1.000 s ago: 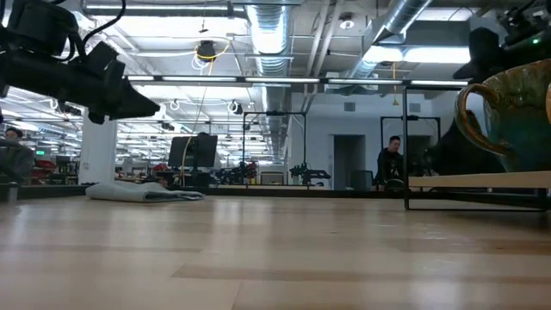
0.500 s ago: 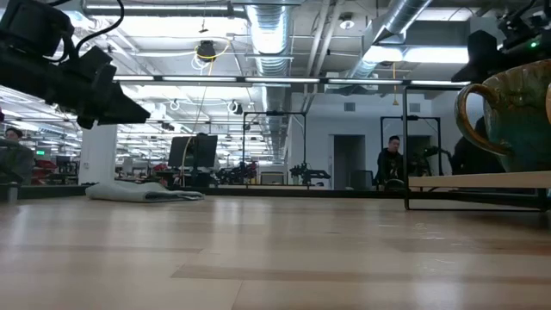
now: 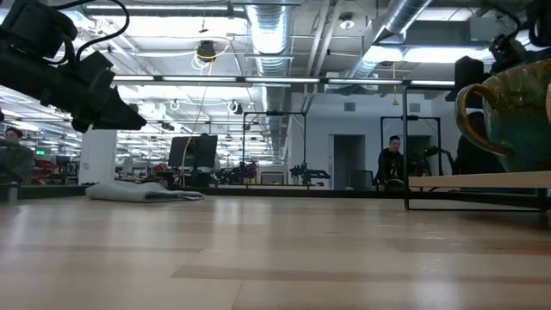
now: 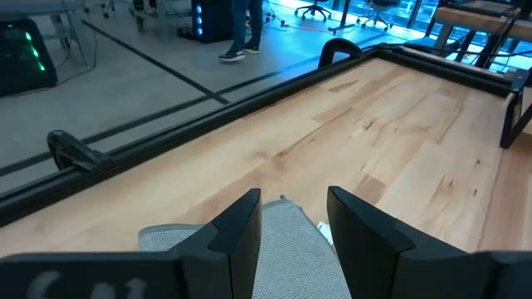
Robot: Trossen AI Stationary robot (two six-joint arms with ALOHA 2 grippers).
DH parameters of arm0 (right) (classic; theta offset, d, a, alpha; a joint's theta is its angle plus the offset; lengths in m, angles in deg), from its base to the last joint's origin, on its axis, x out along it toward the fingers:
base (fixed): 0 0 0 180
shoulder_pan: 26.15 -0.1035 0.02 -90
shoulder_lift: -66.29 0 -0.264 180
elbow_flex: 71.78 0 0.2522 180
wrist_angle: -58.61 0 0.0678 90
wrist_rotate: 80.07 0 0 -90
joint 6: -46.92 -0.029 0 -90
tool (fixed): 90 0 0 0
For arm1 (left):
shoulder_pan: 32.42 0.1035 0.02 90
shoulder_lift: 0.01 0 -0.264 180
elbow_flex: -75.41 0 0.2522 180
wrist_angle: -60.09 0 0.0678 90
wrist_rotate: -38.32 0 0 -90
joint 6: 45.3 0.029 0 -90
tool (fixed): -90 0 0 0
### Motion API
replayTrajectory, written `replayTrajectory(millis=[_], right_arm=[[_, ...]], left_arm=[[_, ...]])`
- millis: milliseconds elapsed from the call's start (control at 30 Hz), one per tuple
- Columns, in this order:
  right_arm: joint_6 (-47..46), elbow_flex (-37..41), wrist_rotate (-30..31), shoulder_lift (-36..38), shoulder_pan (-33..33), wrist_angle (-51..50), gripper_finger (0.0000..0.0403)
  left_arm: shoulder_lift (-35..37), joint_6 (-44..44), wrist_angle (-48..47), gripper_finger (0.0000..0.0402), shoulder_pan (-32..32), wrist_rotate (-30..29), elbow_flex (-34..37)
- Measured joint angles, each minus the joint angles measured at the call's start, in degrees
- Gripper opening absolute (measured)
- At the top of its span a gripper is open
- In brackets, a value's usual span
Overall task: Stack small to large cups/mugs on shelf
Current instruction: Return to Home Position
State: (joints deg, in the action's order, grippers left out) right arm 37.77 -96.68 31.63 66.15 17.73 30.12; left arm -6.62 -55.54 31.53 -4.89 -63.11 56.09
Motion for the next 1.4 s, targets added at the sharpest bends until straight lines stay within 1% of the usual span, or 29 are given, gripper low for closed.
replayTrajectory(millis=[100,233,500,667,767,967,1133,1300,1400], right_arm=[[0.2,2.1,3.4,0.0,0.0,3.1,0.0244],[1.5,2.3,5.6,0.0,0.0,3.2,0.0244],[1.6,2.3,5.4,0.0,0.0,2.5,0.0244],[1.2,2.3,3.1,0.0,0.0,1.8,0.0244],[1.5,2.4,3.1,0.0,0.0,1.1,0.0244],[0.7,2.4,3.9,0.0,0.1,0.5,0.0244],[-0.9,2.4,4.1,0.0,0.5,-4.9,0.0244],[0.5,2.4,4.2,0.0,0.5,-5.0,0.0244],[0.0,3.4,6.3,0.0,1.0,-4.1,0.0244]], left_arm=[[0.0,-0.1,-0.1,0.0130,0.0,0.0,0.0],[0.0,-0.1,-0.1,0.0130,0.0,-0.2,0.0],[0.0,0.4,-0.3,0.0130,0.0,-1.5,0.0],[0.0,0.7,-0.3,0.0130,0.0,-1.7,0.1],[0.0,0.6,-0.3,0.0130,0.0,-1.7,0.1],[0.0,0.6,-0.3,0.0130,0.0,-1.7,0.1],[0.0,0.6,-0.3,0.0130,0.0,-1.9,0.1],[0.0,0.7,-0.3,0.0130,0.0,-2.0,0.2],[0.0,0.7,-0.3,0.0130,0.0,-2.0,0.2]])
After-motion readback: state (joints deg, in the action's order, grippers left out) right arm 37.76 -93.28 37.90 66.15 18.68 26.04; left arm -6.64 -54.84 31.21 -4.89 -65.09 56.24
